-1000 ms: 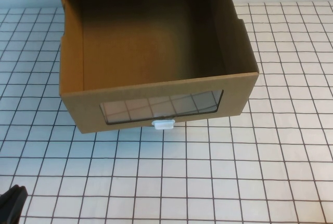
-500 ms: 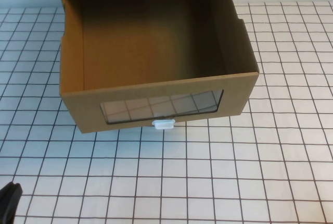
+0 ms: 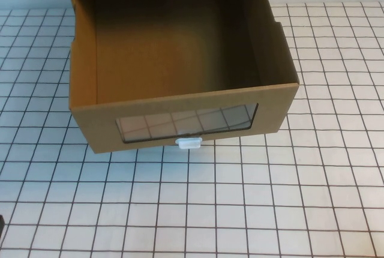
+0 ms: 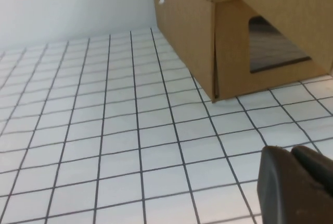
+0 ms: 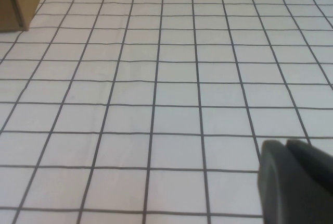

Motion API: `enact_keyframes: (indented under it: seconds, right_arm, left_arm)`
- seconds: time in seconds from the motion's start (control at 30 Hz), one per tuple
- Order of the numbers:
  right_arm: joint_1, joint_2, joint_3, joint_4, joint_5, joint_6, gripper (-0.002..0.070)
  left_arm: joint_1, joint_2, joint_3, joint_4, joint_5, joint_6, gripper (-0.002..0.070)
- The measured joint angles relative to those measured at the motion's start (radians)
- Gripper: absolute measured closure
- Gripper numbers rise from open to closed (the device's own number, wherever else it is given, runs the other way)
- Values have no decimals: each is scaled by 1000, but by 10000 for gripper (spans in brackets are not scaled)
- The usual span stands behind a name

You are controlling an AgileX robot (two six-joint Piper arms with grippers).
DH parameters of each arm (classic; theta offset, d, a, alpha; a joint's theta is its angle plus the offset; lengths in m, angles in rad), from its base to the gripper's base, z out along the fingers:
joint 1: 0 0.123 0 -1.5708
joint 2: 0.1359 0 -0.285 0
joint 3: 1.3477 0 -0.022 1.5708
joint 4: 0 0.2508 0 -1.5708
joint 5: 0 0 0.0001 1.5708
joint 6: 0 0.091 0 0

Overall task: Open the shoe box
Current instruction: 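Pull the top drawer of the cardboard box fully open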

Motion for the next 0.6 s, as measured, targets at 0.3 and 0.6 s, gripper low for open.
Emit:
enact_keyframes:
  seconds: [0.3,0.6]
  right_arm:
    - [0,-1,0,2,0,0,689]
    - [0,-1,0,2,0,0,689]
  left_arm:
    - [48,-37,0,44,179,-37,677]
    - [70,-39,0,52,201,-47,677]
